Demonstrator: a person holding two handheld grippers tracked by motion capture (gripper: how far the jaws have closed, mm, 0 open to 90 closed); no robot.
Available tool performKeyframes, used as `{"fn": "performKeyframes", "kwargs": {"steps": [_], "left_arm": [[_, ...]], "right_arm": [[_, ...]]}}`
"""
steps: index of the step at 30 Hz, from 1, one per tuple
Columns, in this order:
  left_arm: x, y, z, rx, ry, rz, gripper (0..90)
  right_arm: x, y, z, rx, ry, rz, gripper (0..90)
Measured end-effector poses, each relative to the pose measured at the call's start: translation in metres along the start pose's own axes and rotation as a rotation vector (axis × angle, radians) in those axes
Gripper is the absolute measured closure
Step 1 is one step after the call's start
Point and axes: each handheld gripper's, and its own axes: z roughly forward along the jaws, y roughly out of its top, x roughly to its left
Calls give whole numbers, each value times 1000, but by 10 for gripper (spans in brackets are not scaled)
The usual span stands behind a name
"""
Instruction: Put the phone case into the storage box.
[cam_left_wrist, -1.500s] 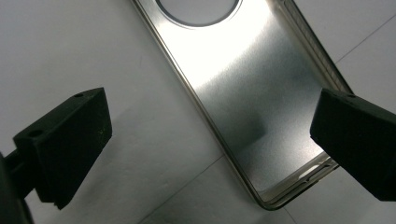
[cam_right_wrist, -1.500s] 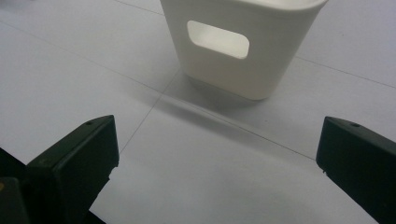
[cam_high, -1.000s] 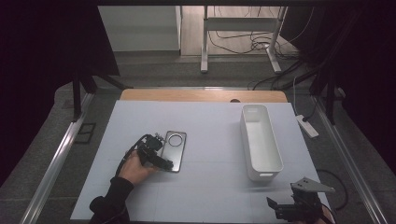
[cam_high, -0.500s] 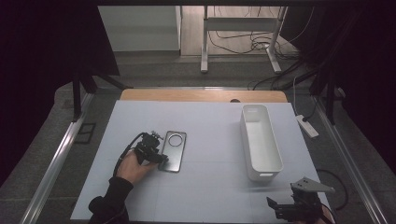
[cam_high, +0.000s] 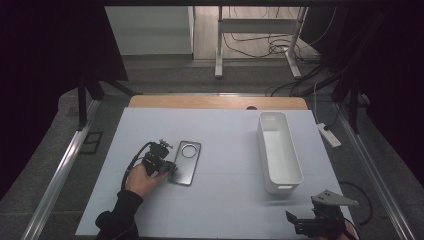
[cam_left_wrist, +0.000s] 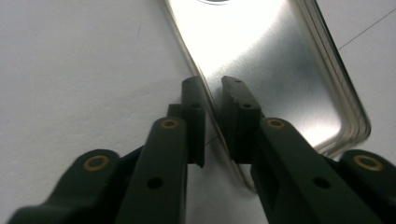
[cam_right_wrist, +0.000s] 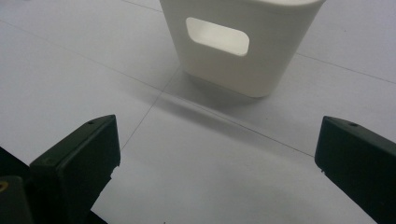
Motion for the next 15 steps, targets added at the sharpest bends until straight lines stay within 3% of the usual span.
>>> {"fn": "performKeyframes", "kwargs": {"steps": [4,15], "left_arm": [[-1,0,0,-6,3,1,883],[1,-5,0,-35,-14,5,890]], "right_arm": [[0,0,0,0,0,0,4],[0,0,0,0,-1,2,5]]}}
